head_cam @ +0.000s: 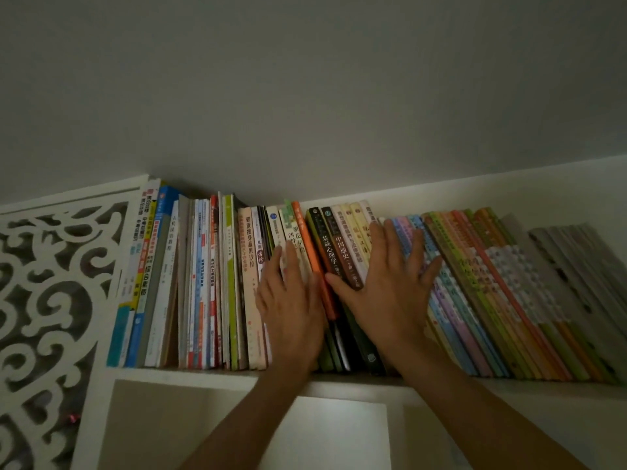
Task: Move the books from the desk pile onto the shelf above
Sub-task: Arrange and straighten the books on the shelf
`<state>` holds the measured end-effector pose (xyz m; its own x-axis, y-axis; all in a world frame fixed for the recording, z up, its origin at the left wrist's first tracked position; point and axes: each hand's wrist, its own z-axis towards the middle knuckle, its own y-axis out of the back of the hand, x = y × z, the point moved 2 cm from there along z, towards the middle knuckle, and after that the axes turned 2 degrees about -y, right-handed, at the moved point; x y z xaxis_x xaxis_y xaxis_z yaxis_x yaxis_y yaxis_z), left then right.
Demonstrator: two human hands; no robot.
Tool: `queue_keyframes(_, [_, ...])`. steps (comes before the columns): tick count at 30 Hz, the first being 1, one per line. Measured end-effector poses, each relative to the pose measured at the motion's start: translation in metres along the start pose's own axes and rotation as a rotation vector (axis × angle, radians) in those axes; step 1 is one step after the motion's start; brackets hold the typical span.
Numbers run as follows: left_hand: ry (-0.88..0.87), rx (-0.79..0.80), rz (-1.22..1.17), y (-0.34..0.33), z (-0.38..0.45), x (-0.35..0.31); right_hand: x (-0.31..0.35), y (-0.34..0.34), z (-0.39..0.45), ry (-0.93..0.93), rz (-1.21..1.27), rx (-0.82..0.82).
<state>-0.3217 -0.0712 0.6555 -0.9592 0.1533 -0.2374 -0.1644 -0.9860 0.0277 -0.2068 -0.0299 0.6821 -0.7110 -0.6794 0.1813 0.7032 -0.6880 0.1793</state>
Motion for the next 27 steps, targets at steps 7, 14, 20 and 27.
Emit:
queue_keyframes(7, [-0.086,0.299,0.428,0.008,0.026,0.025,-0.002,-0.006,0.0,0.062,-0.109,0.09])
queue_keyframes(14, [-0.08,0.439,0.392,0.018,0.032,0.026,0.008,-0.006,0.003,0.027,-0.115,0.219])
queue_keyframes(20, [-0.128,0.502,0.437,0.02,-0.005,0.026,-0.022,0.056,-0.021,0.147,0.004,-0.083])
queue_keyframes(27, [-0.25,0.425,0.438,0.021,-0.012,0.027,-0.148,0.099,-0.042,-0.373,-0.249,-0.018])
